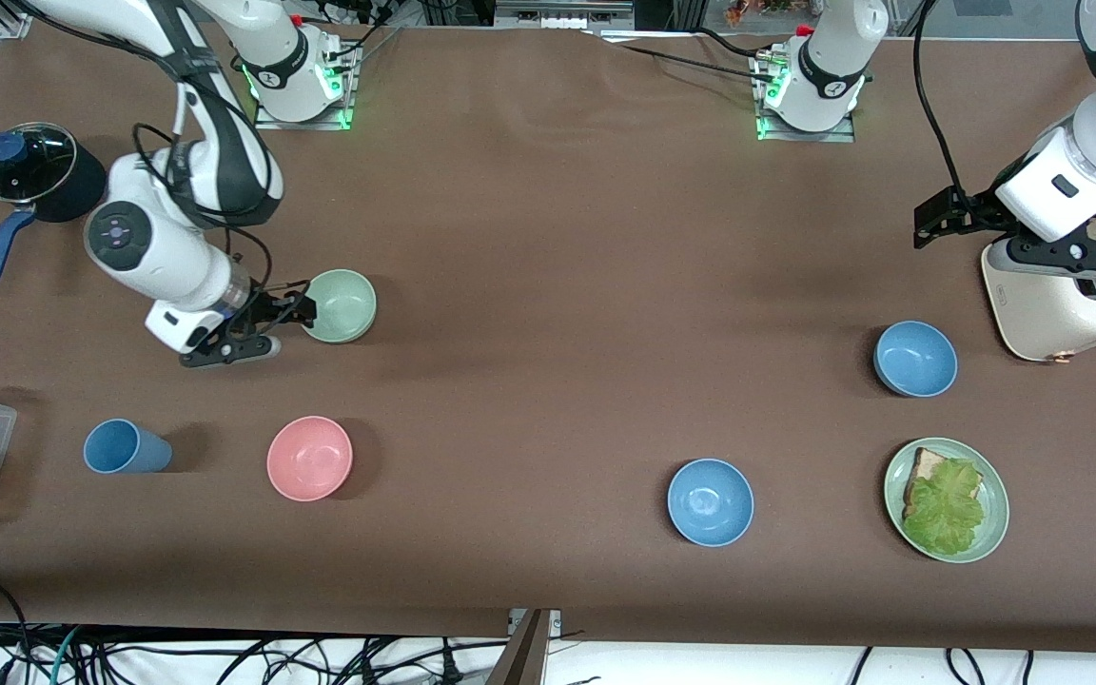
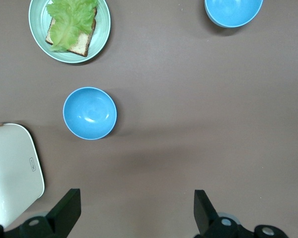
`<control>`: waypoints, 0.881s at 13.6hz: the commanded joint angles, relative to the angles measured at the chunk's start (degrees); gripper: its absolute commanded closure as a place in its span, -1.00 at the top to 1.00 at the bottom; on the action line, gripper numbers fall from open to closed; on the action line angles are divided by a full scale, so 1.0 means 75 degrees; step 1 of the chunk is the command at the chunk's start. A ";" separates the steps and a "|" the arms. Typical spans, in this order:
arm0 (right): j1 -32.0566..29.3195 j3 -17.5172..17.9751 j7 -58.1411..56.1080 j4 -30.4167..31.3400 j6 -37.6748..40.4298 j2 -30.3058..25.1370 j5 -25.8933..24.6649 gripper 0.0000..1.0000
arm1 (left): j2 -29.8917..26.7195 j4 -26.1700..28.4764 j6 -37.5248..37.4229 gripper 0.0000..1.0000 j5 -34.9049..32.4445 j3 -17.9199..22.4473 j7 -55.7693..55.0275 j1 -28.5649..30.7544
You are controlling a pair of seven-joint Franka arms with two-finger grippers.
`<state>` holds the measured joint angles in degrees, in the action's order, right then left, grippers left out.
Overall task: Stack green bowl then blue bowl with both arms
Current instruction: 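Reach the right gripper down to the rim of the pale green bowl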
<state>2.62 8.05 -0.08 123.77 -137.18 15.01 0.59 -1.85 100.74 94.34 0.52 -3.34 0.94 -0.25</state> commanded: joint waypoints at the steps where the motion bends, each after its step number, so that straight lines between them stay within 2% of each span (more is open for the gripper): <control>1: 0.0037 0.0040 0.0069 0.0746 -0.0740 0.0002 0.0132 0.98 | -0.0034 -0.0049 -0.0063 1.00 0.0095 -0.0012 -0.0032 0.0033; 5: 0.0037 0.0040 0.0058 0.1098 -0.1126 0.0259 0.0132 0.96 | -0.0034 -0.0049 -0.0074 1.00 0.0107 -0.0012 -0.0032 0.0033; 6: 0.0037 0.0040 0.0058 0.1098 -0.1220 0.0353 0.0132 0.78 | -0.0034 -0.0049 -0.0074 1.00 0.0095 -0.0012 -0.0032 0.0033; 8: 0.0037 0.0040 0.0058 0.1098 -0.1303 0.0494 0.0132 0.24 | -0.0034 -0.0049 -0.0074 1.00 0.0107 -0.0012 -0.0032 0.0033; 9: 0.0037 0.0040 0.0058 0.1098 -0.1338 0.0541 0.0132 -0.08 | -0.0034 -0.0049 -0.0074 1.00 0.0107 -0.0012 -0.0032 0.0033; 11: 0.0014 0.0040 0.0081 0.1075 -0.1327 0.0542 0.0132 -0.92 | -0.0034 -0.0049 -0.0074 1.00 0.0107 -0.0012 -0.0032 0.0033; 12: 0.0037 0.0040 0.0093 0.1017 -0.1269 0.0507 0.0144 -1.00 | -0.0034 -0.0049 -0.0074 1.00 0.0107 -0.0012 -0.0032 0.0033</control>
<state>2.78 8.16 0.14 131.52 -146.26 19.39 0.63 -1.85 100.74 94.34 0.52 -3.34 0.94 -0.25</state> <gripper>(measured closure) 0.634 0.000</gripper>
